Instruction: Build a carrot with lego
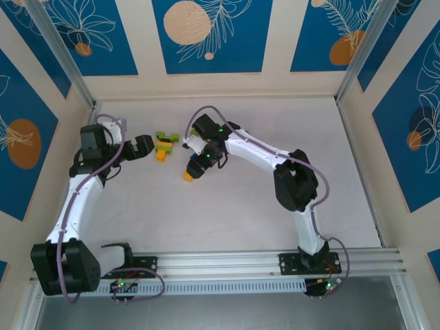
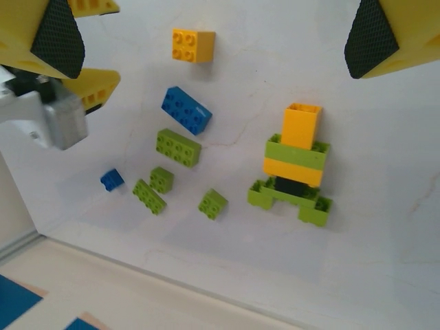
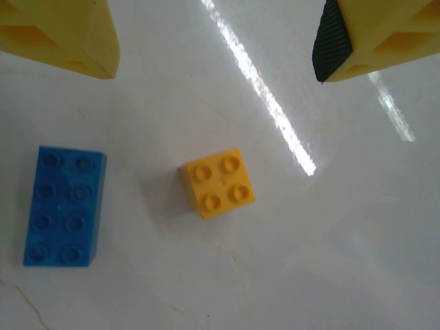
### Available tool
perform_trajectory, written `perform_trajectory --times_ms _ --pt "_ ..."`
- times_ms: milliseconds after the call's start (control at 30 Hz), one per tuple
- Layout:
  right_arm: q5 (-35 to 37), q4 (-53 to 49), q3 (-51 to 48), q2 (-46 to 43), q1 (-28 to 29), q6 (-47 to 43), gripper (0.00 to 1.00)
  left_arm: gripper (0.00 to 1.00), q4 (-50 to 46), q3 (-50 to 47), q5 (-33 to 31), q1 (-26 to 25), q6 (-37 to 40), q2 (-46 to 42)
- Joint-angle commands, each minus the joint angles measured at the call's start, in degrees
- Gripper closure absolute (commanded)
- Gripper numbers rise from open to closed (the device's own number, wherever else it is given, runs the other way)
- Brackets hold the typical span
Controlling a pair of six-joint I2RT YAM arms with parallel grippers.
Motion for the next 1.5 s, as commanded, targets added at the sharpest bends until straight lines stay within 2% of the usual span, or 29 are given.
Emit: perform_trajectory --times_ms 0,200,433,633,900,1100,1300,1467 --pt "0.78 -4.64 6.11 4.86 1.69 -3.77 0.24 0.00 4.68 -1.06 -3.63 -0.14 -2.55 -2.05" --pt "1.07 -7.11 13.29 11.02 2.06 -5.20 0.26 0.00 6.48 -1.01 1.53 -0.19 -4.40 0.36" --pt "1.87 -9.31 18.24 16.06 2.01 -6.50 0.28 0.00 6.78 -1.09 1.84 -0.23 -4.49 0.13" --pt "1.92 -10.99 20.67 18.69 2.14 -7.01 0.34 0.00 6.65 -0.81 2.31 -0.25 -4.41 0.23" --pt "1.15 -9.99 19.27 18.88 2.24 -5.96 0.55 0.00 6.55 -0.56 2.06 -0.27 -3.99 0.66" --pt "1.10 -7.09 10.96 12.67 2.41 -0.45 0.65 0.00 6.41 -0.69 2.04 -0.27 -3.79 1.10" --pt "5.52 -3.81 -5.41 0.63 5.95 7.82 0.67 0.00 6.61 -0.66 2.47 -0.22 -3.88 1.60" --pt "8.99 -5.37 -11.13 -4.56 8.72 10.75 0.67 0.00 6.92 -0.56 3.40 -0.27 -4.14 2.33"
